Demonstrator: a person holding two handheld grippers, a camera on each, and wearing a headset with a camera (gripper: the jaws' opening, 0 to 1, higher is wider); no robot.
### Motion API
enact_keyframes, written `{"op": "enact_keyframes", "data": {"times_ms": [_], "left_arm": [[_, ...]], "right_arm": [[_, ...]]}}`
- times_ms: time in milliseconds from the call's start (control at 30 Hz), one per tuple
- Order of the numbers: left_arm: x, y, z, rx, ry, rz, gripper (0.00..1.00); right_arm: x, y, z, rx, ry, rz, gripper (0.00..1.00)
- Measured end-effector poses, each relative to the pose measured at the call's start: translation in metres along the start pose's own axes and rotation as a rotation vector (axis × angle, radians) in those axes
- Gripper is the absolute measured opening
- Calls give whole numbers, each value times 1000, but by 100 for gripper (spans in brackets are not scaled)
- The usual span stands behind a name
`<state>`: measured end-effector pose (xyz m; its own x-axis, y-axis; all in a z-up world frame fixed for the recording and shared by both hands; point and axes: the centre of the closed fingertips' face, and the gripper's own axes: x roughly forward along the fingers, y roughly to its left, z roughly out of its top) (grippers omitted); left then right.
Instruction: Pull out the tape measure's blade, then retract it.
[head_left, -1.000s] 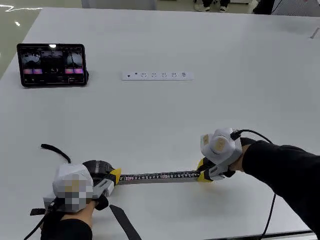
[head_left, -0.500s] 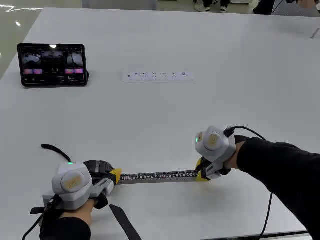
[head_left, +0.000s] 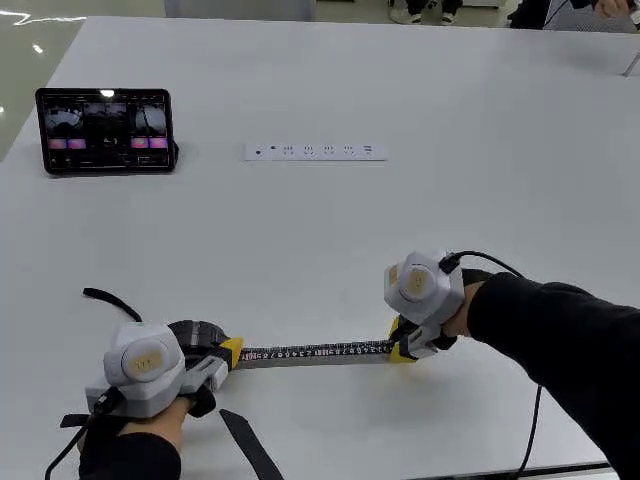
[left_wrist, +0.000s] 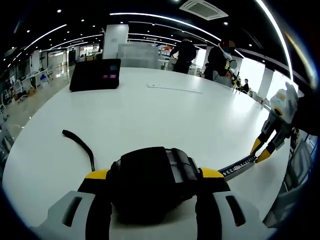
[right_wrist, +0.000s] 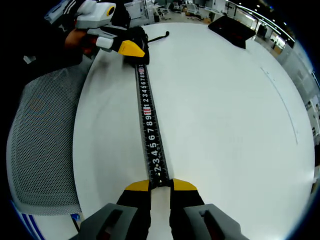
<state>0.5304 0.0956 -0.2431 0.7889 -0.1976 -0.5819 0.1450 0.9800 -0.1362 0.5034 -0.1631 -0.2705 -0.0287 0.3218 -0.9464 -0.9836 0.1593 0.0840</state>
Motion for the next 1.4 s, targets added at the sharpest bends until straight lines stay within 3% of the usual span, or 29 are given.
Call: {"op": "enact_keyframes", "data": {"times_ms": [800, 1400], "left_arm": [[0, 0, -1, -6, 3, -4, 64], [0, 0, -1, -11, 8, -9, 64]], "right_arm": [[2, 1, 6, -32, -9, -4, 9], [5, 0, 11, -17, -5, -7, 9]]}}
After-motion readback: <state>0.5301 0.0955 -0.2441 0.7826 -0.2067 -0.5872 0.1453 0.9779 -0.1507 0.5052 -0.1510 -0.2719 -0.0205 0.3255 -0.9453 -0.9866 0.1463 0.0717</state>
